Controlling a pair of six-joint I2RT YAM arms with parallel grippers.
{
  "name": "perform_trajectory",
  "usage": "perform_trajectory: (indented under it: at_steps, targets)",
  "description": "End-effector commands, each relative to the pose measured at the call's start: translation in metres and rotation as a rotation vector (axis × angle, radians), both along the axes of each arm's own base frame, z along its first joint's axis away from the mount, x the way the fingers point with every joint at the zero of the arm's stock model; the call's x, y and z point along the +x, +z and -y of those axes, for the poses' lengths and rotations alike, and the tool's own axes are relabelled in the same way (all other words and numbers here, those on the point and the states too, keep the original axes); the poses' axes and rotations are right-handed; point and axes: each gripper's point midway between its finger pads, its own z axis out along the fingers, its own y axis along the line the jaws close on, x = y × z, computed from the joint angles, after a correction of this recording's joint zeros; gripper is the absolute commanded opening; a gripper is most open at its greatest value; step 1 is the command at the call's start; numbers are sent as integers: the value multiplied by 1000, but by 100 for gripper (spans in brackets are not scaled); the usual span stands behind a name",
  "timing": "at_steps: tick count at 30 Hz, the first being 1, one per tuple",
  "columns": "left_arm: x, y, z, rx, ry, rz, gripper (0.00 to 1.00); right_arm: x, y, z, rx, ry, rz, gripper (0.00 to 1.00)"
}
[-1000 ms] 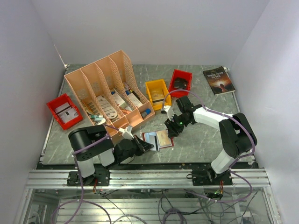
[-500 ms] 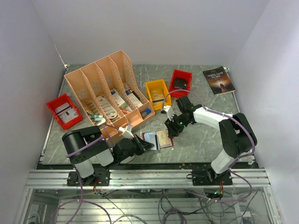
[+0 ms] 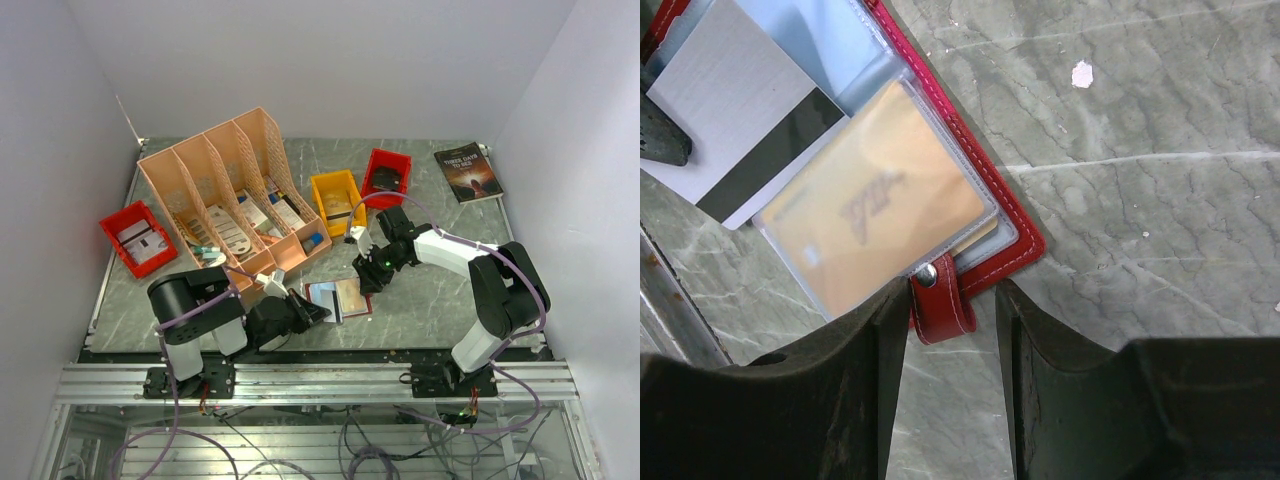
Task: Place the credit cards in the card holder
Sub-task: Insert the credit card into the card holder.
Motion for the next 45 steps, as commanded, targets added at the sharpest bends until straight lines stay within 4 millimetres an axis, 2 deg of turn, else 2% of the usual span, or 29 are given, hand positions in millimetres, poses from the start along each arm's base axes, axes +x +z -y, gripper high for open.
perform_trajectory:
  at_steps: [1, 8, 13, 34, 45]
  targets:
    - [2, 8, -2, -34, 9, 21, 7, 8, 2, 1, -10, -1, 28, 40]
    - [2, 11, -6, -13, 17, 26, 7, 7, 1, 1, -10, 0, 27, 40]
    - [3, 16, -2, -16, 2, 44, 7, 7, 1, 1, -12, 0, 26, 40]
    - [5, 11, 5, -27, -19, 32, 7, 7, 1, 1, -10, 1, 24, 40]
    - [12, 10, 7, -26, -31, 15, 7, 7, 2, 1, -9, 3, 24, 40]
